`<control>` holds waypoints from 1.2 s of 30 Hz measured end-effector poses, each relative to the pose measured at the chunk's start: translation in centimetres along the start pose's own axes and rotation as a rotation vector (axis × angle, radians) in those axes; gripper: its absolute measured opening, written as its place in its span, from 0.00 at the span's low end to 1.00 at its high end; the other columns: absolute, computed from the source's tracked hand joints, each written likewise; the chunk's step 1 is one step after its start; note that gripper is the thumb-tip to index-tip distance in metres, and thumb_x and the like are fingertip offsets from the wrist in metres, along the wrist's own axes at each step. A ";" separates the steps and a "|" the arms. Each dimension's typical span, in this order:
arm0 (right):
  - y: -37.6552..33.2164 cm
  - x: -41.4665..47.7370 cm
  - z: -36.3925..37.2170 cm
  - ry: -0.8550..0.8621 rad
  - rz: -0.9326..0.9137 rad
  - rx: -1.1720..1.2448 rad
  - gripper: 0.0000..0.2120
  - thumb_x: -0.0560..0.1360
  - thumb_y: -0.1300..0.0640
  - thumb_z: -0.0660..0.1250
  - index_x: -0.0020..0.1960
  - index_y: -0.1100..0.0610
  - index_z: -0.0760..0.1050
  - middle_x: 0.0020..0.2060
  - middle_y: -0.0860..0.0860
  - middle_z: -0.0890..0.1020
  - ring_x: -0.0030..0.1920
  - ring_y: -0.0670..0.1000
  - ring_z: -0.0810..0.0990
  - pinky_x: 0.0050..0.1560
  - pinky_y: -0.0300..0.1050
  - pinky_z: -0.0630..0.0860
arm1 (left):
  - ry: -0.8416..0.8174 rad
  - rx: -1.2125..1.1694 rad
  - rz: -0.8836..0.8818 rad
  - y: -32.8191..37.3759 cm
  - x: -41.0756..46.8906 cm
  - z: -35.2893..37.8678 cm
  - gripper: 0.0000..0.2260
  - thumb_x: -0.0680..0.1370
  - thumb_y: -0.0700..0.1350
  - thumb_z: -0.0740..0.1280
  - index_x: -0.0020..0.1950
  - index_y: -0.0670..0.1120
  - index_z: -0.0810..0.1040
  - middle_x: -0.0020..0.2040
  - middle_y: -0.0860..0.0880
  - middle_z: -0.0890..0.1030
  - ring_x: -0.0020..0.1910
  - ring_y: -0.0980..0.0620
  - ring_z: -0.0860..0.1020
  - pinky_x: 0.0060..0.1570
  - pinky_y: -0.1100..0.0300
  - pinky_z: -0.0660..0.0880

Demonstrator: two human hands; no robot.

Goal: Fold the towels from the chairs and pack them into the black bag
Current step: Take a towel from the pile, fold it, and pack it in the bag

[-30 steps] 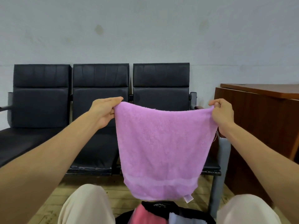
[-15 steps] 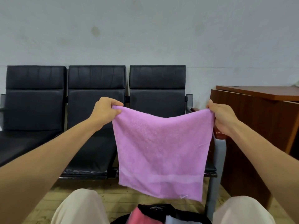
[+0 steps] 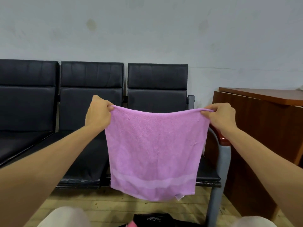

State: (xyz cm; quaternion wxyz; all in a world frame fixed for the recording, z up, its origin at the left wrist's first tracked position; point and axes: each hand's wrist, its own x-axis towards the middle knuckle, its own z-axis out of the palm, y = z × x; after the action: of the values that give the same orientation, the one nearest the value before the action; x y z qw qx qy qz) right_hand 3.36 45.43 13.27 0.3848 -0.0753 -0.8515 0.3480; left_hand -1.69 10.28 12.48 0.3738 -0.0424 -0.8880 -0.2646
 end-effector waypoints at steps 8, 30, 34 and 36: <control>1.6 2.5 3.4 0.029 0.022 -0.007 0.11 0.79 0.61 0.65 0.59 0.62 0.80 0.52 0.58 0.83 0.41 0.50 0.77 0.43 0.37 0.71 | -0.021 -0.095 -0.161 -0.3 1.5 3.8 0.10 0.81 0.39 0.59 0.53 0.41 0.81 0.47 0.42 0.80 0.36 0.45 0.78 0.36 0.55 0.74; 17.6 -8.4 17.1 -0.561 0.120 -0.213 0.04 0.79 0.58 0.63 0.52 0.57 0.74 0.44 0.58 0.82 0.44 0.61 0.79 0.47 0.54 0.76 | -0.510 -0.409 -0.233 -8.1 -13.7 22.3 0.11 0.78 0.29 0.57 0.47 0.43 0.73 0.49 0.49 0.77 0.55 0.48 0.75 0.46 0.78 0.65; 17.6 -8.2 18.4 -0.658 -0.018 -0.299 0.07 0.77 0.62 0.62 0.54 0.59 0.75 0.45 0.59 0.82 0.43 0.61 0.79 0.46 0.56 0.77 | -0.631 -0.257 -0.012 -10.2 -14.0 23.2 0.13 0.78 0.31 0.59 0.62 0.39 0.71 0.58 0.50 0.70 0.58 0.52 0.70 0.59 0.67 0.64; 17.8 -8.1 19.4 -0.647 -0.064 -0.308 0.07 0.78 0.63 0.60 0.53 0.61 0.75 0.45 0.60 0.81 0.43 0.62 0.78 0.46 0.57 0.76 | -0.666 -0.193 0.043 -10.7 -13.8 23.5 0.15 0.79 0.35 0.58 0.65 0.41 0.68 0.62 0.51 0.69 0.58 0.52 0.70 0.61 0.61 0.65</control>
State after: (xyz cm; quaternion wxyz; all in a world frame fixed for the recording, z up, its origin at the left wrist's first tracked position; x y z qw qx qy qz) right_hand -7.26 45.08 -12.16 0.0900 0.0082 -0.9737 0.2092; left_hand -9.79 14.64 -15.36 0.0630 -0.1802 -0.9310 -0.3110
